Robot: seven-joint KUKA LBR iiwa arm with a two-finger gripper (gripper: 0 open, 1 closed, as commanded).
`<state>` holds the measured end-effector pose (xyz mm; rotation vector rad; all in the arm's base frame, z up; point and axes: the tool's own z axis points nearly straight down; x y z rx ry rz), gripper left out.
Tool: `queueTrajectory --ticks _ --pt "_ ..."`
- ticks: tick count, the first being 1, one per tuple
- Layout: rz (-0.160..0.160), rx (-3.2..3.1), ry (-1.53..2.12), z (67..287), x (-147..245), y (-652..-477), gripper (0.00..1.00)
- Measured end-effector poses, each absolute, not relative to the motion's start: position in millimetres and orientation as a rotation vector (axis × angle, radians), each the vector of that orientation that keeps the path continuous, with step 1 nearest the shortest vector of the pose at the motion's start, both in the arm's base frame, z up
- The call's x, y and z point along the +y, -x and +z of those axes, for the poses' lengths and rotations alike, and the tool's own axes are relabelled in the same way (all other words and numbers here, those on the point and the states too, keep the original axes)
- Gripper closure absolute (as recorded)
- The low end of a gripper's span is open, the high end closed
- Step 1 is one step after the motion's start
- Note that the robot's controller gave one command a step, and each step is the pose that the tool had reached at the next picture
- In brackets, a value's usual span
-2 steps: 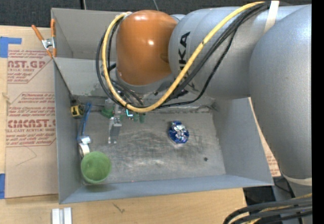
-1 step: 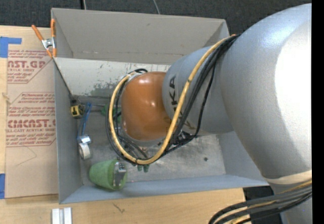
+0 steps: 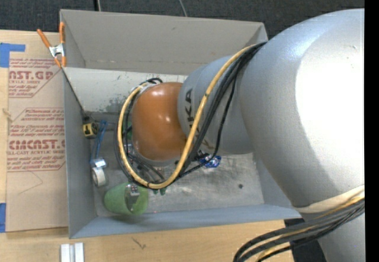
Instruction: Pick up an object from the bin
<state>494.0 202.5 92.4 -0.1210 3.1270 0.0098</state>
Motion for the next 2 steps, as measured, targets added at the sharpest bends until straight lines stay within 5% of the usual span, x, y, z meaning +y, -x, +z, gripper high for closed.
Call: queueTrajectory --ticks 1,2 --pt "0.005 3.138 0.123 89.4 201.7 -490.2 1.0" --pt "0.004 3.122 0.258 254.2 196.2 -491.8 1.0"
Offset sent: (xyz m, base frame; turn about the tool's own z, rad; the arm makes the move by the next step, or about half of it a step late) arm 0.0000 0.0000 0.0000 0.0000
